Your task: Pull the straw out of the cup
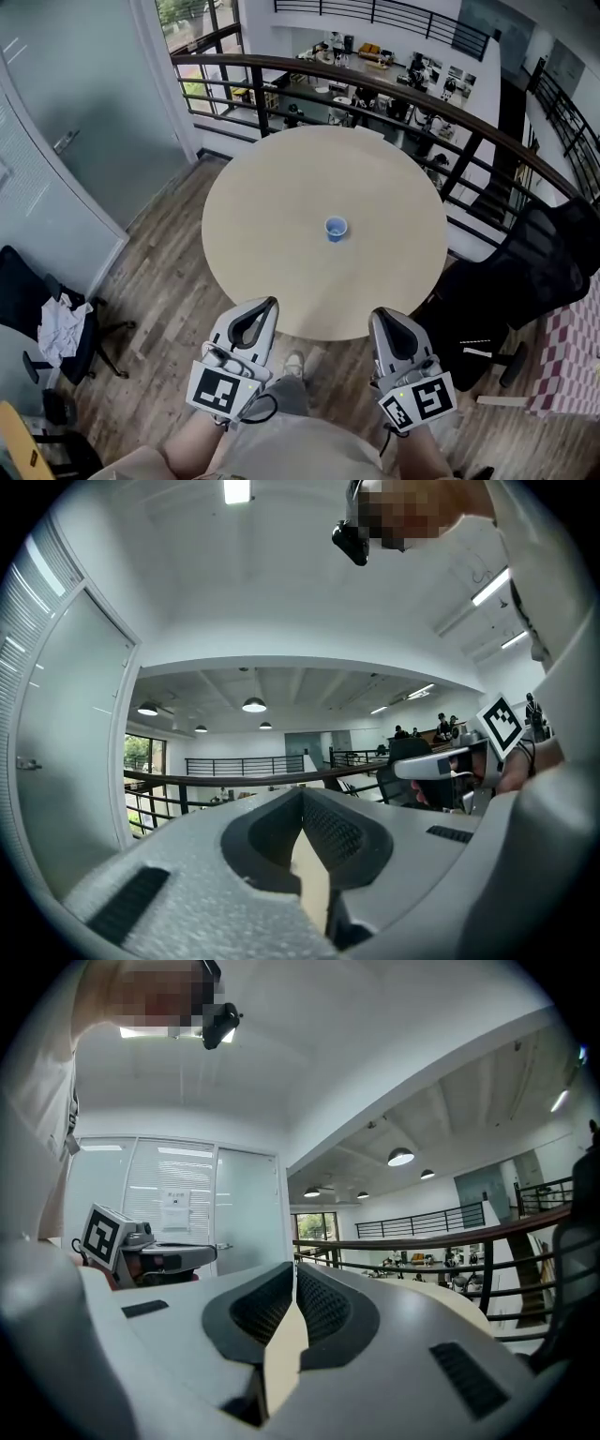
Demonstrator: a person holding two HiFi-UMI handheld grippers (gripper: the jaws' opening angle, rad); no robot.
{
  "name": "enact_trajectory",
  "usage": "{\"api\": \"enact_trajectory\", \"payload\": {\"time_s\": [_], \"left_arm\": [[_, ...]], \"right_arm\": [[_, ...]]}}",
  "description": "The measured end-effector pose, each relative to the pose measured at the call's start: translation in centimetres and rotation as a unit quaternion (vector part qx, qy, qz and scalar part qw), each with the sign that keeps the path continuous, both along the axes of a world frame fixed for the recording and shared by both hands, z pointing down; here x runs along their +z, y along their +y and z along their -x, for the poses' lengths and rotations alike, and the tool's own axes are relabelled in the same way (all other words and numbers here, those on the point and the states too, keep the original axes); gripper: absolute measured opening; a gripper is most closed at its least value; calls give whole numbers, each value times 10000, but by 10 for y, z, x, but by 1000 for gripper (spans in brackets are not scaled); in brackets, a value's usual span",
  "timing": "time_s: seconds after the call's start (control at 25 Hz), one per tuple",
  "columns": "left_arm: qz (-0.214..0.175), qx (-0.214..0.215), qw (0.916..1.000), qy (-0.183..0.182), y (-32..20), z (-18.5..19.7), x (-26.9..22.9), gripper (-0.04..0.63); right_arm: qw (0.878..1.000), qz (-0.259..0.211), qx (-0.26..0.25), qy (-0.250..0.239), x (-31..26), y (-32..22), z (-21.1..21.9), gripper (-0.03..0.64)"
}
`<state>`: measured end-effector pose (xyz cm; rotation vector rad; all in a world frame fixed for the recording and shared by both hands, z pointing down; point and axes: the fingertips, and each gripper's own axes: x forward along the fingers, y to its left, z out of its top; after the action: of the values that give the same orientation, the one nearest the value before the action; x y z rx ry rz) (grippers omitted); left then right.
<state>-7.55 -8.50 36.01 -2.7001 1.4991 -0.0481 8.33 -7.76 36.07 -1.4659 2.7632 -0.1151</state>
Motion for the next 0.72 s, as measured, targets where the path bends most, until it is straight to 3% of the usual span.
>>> {"api": "enact_trajectory", "payload": {"time_s": [0.12, 0.24, 0.4, 0.72], "left_arm": [[112, 75, 9999, 55, -29, 17, -1, 14], [-74, 182, 9998, 28, -56, 33, -5, 14], [100, 389, 9991, 100, -81, 38, -4, 14], [86, 709, 9973, 165, -111, 42, -5, 14]], "right_arm": [[10000, -9, 52, 67, -5, -29, 18, 26], [9998, -29, 145, 120, -9, -53, 33, 26], [9993, -61, 318, 177, -14, -77, 43, 26], [9980, -64, 570, 281, -15, -102, 52, 26]]}}
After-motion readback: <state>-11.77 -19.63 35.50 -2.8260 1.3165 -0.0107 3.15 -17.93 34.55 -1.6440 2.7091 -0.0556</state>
